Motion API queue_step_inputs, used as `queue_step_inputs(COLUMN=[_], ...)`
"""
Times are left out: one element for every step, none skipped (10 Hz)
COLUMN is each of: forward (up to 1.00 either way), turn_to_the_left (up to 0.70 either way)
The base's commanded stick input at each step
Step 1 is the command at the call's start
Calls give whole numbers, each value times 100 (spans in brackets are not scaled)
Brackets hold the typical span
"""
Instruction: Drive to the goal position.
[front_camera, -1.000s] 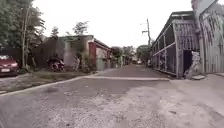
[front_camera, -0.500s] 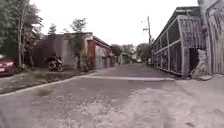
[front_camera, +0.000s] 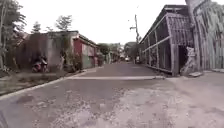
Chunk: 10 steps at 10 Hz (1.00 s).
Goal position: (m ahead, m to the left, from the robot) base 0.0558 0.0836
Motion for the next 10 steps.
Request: queue_step_inputs(forward=[70,70,70,70,70,70,70,70,70,70], turn_to_the_left=[-1,0,0,0,0,0,0,0,0,0])
